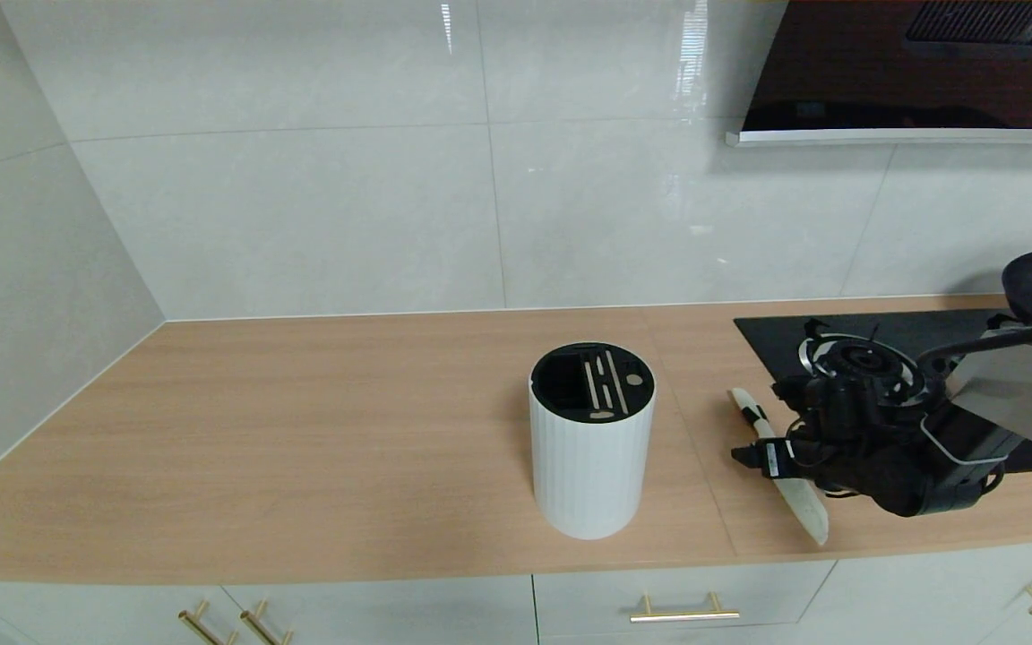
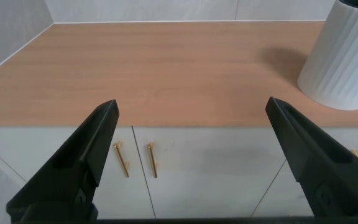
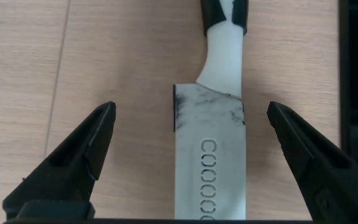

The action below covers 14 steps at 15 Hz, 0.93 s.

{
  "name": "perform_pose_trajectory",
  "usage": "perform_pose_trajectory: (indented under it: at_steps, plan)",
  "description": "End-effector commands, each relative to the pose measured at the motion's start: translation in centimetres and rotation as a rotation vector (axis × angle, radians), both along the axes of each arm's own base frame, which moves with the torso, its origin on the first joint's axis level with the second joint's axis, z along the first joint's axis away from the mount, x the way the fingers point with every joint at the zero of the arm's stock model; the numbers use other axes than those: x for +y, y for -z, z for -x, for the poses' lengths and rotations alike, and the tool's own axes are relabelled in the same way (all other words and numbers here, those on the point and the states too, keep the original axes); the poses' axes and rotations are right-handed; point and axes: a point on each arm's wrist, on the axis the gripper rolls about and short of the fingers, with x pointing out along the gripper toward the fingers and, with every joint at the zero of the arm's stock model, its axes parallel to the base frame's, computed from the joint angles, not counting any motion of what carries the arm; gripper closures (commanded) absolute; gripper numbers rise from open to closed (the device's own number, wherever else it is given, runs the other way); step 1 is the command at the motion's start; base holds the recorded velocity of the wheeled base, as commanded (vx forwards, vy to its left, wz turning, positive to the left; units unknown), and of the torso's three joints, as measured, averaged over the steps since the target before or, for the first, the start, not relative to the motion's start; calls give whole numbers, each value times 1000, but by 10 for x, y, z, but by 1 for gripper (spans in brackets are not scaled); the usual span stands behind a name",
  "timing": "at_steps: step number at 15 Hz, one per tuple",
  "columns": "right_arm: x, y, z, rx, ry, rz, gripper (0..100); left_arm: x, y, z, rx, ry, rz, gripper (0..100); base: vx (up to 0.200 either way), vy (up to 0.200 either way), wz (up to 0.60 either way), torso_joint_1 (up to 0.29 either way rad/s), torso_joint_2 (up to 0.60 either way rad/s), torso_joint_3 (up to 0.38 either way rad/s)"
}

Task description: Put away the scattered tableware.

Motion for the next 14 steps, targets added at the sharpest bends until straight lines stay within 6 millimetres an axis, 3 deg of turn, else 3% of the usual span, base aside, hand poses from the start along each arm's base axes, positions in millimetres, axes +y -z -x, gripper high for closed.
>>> perform_pose_trajectory:
  at_steps: [1, 7, 8, 14]
  plan:
    - [0, 0, 0, -1, 2, 1, 0, 0, 0, 0, 1, -1, 1, 0, 0, 0, 0, 0, 0, 0]
    - [-6, 6, -3, 8, 15, 7, 0, 0, 0, 0, 1, -1, 1, 0, 0, 0, 0, 0, 0, 0]
    - [-6, 5, -4, 3, 16, 8, 100, 0, 0, 0, 1, -1, 1, 0, 0, 0, 0, 0, 0, 0]
    - [-6, 11, -4, 15, 7, 32, 100, 0, 0, 0, 1, -1, 1, 0, 0, 0, 0, 0, 0, 0]
